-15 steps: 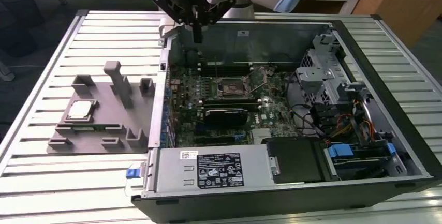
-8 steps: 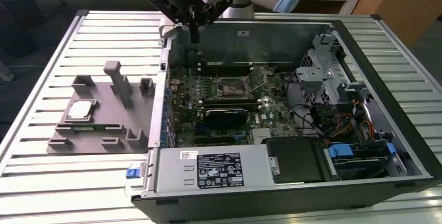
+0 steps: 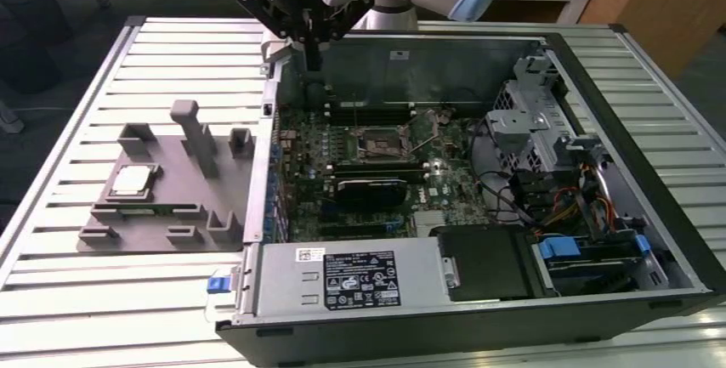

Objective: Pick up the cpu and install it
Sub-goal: 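Reach for the cpu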

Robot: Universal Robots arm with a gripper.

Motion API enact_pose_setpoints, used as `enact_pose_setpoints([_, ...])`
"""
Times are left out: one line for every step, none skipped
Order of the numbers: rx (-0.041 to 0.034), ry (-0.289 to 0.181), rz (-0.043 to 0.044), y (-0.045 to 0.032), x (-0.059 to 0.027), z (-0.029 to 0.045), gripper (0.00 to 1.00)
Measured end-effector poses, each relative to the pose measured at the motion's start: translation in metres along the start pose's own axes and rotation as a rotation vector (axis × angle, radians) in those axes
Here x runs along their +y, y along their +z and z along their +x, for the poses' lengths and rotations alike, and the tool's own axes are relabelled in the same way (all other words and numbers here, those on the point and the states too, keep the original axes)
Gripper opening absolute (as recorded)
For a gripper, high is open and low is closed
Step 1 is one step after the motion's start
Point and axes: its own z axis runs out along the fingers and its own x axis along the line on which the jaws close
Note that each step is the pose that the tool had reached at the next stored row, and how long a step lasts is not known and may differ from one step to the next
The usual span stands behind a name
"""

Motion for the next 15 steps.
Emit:
enact_pose_setpoints([0.0000,0.000,0.0000,0.0000,-0.0001,0.0008,0.11])
enact_pose_setpoints([-0.0001,0.000,-0.0001,0.0000,-0.0001,0.0017,0.11])
enact_pose_setpoints([-0.0001,0.000,-0.0001,0.0000,-0.0002,0.0025,0.11])
enact_pose_setpoints([0.0000,0.000,0.0000,-0.0001,-0.0002,0.0033,0.11])
enact_pose_setpoints([0.0000,0.000,0.0000,-0.0001,-0.0003,0.0041,0.11])
enact_pose_setpoints([0.0000,0.000,0.0000,-0.0001,-0.0004,0.0048,0.11])
enact_pose_setpoints([0.0000,0.000,0.0000,-0.0002,-0.0004,0.0055,0.11])
enact_pose_setpoints([0.0000,0.000,0.0000,-0.0002,-0.0005,0.0063,0.11])
enact_pose_setpoints([0.0000,0.000,0.0000,-0.0002,-0.0005,0.0071,0.11])
enact_pose_setpoints([0.0000,0.000,0.0000,-0.0002,-0.0006,0.0080,0.11])
enact_pose_setpoints([0.0000,0.000,0.0000,-0.0002,-0.0007,0.0089,0.11])
enact_pose_setpoints([0.0000,0.000,0.0000,-0.0003,-0.0007,0.0098,0.11])
enact_pose_setpoints([0.0000,0.000,0.0000,-0.0003,-0.0008,0.0108,0.11])
enact_pose_setpoints([0.0000,0.000,0.0000,-0.0003,-0.0009,0.0117,0.11])
enact_pose_setpoints([0.0000,0.000,0.0000,-0.0004,-0.0010,0.0127,0.11])
